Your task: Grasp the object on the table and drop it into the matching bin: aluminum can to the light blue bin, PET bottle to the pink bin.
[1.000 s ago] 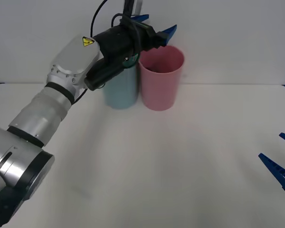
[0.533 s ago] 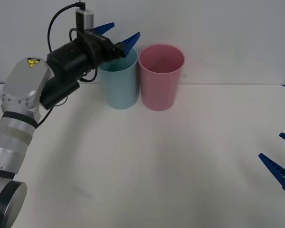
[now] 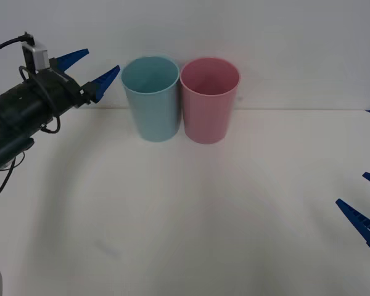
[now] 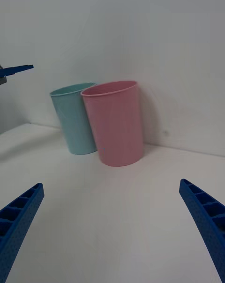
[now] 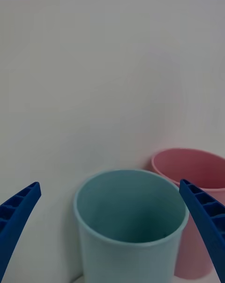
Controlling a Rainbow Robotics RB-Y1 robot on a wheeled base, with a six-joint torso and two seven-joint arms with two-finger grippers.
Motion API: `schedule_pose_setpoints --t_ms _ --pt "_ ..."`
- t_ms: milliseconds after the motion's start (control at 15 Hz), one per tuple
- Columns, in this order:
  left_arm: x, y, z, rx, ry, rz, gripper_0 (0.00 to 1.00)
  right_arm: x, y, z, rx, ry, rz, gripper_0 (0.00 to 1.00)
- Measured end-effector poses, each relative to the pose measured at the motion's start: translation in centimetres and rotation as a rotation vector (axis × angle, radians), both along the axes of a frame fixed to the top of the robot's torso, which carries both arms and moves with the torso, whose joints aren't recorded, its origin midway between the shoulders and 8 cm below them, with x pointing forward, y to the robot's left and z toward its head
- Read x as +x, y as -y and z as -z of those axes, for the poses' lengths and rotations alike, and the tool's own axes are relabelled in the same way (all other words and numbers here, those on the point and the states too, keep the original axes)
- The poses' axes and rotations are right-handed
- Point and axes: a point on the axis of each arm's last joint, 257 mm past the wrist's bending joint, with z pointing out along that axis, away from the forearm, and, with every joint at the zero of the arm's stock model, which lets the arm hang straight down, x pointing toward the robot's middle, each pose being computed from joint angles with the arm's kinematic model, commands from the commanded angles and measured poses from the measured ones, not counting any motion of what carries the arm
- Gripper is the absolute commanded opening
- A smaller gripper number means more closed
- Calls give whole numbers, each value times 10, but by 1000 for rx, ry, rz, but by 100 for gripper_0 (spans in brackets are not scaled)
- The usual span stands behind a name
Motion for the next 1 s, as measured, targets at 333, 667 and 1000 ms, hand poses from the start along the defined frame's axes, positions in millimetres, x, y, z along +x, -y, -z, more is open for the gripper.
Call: schedule_pose_setpoints --t_ms 333,667,1000 --pt "-50 -79 32 142 -2 -14 100 0 0 0 0 0 0 100" --pt "-113 -126 61 220 -39 -59 100 0 0 0 0 0 0 100" --pt "-175 -157 96 266 -102 -105 100 0 0 0 0 0 0 100"
